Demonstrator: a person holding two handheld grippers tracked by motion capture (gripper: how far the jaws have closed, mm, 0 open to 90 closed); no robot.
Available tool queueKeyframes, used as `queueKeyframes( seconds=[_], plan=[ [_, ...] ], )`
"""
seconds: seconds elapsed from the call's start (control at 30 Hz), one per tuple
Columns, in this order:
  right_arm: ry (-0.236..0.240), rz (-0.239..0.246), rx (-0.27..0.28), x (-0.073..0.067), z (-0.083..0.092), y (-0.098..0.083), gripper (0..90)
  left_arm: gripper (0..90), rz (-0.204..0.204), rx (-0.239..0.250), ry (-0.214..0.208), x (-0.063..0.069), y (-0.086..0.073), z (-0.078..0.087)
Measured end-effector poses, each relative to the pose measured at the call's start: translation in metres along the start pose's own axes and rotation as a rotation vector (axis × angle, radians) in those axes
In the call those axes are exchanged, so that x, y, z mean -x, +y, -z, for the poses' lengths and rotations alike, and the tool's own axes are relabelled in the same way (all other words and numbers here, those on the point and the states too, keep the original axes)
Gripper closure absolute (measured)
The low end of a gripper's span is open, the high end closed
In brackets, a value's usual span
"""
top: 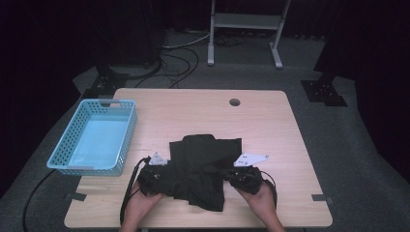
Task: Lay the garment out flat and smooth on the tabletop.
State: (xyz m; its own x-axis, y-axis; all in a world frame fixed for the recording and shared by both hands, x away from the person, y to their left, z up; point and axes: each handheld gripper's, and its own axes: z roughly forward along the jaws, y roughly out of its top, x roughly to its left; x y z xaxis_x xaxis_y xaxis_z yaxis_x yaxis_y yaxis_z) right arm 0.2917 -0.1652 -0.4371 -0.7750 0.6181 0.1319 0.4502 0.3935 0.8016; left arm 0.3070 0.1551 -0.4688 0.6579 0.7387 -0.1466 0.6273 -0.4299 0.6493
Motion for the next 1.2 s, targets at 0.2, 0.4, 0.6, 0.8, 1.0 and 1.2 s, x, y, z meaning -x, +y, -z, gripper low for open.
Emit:
queueKeyframes(
  seconds=[0.2,0.4,0.6,0.8,1.0,1.2],
  plan=[
    [-0.024,-0.012,-0.008,0.007,0.012,-0.008,87.2,9.7,0.001,0.002,0.004,0.001,0.0,0.0],
    [-0.052,-0.037,0.0,0.015,0.026,-0.019,87.1,9.7,-0.004,-0.005,0.006,0.001,0.0,0.0],
    [-0.071,-0.052,-0.002,0.02,0.034,-0.026,87.2,9.7,-0.006,-0.007,0.008,0.001,0.0,0.0],
    [-0.084,-0.067,-0.003,0.026,0.044,-0.033,87.2,9.7,-0.007,-0.007,0.009,0.001,0.0,0.0],
    [-0.101,-0.083,-0.003,0.032,0.054,-0.04,87.2,9.7,-0.007,-0.006,0.011,0.002,0.0,0.0],
    [-0.127,-0.101,-0.006,0.039,0.065,-0.049,87.2,9.7,-0.007,-0.005,0.012,0.002,0.0,0.0]
  ],
)
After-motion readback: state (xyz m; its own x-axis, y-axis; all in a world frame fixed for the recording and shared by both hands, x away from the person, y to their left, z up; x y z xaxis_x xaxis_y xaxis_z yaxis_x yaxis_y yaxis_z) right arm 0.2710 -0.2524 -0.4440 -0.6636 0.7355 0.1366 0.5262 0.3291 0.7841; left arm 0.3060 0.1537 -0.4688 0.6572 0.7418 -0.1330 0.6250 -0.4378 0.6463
